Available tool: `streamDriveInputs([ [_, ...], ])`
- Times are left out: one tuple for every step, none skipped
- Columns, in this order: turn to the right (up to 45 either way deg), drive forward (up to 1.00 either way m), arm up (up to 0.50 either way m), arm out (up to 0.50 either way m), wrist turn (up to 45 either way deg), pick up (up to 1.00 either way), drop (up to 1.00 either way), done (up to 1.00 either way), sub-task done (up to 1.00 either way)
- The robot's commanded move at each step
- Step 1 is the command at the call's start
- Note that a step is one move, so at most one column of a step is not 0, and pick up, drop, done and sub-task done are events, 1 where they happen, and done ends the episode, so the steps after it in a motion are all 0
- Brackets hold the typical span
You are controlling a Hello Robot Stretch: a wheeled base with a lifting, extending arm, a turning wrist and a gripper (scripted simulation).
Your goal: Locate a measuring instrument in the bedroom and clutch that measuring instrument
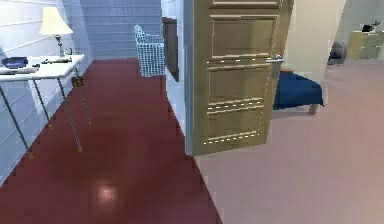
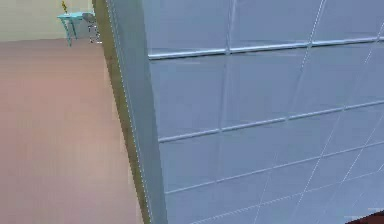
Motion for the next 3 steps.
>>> streamDriveInputs([
  [0.0,0.65,0.00,0.00,0.0,0.00,0.00,0.00,0.00],
  [45.0,0.00,0.00,0.00,0.0,0.00,0.00,0.00,0.00],
  [9.0,0.00,0.00,0.00,0.0,0.00,0.00,0.00,0.00],
])
